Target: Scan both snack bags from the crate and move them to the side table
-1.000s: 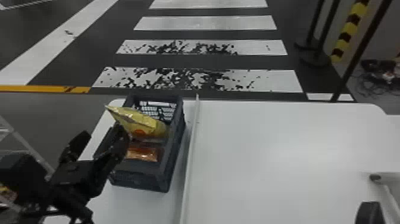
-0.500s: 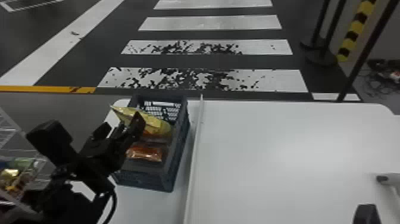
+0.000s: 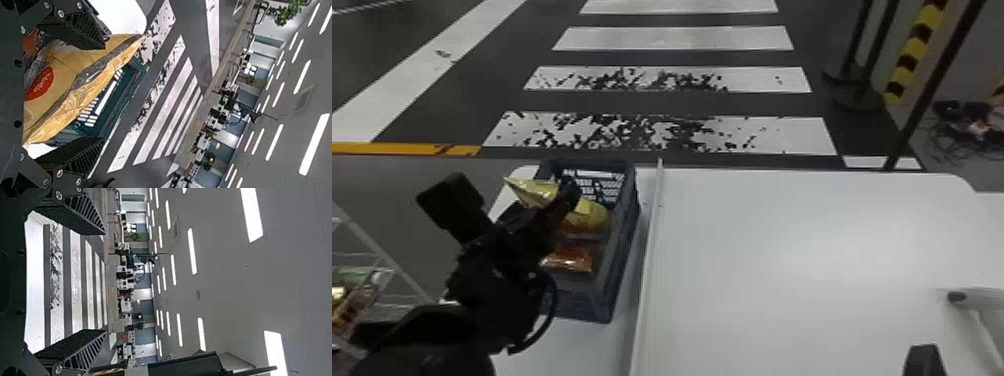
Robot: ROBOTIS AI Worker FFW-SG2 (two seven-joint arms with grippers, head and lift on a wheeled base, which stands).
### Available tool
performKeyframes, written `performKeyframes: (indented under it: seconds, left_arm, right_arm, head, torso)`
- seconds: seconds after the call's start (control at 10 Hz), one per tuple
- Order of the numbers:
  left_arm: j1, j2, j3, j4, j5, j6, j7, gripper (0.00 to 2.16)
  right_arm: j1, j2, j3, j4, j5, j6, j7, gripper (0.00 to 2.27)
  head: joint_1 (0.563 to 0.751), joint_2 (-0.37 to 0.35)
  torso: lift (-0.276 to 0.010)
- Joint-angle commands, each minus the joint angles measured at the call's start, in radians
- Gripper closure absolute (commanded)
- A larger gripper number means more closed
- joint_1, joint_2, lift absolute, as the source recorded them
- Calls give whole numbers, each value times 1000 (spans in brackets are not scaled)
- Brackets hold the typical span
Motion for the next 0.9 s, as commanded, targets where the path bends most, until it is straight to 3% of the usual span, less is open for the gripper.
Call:
performKeyframes:
  seconds: [0.0,0.3,0.8]
  left_arm:
    - [-32,-17,4,19,49,-4,32,188]
    - [-65,-39,7,41,81,-22,147,191]
    - [-117,-54,7,134,83,-44,160,211]
  right_arm:
    - [1,-6,0,3,-1,-1,0,103]
    - [-4,-4,4,19,0,-1,0,103]
    - [-1,-3,7,32,0,-10,0,103]
  head:
    - [695,77]
    - [695,91]
    - [695,105]
  torso:
    - [-95]
    - [-95]
    - [-95]
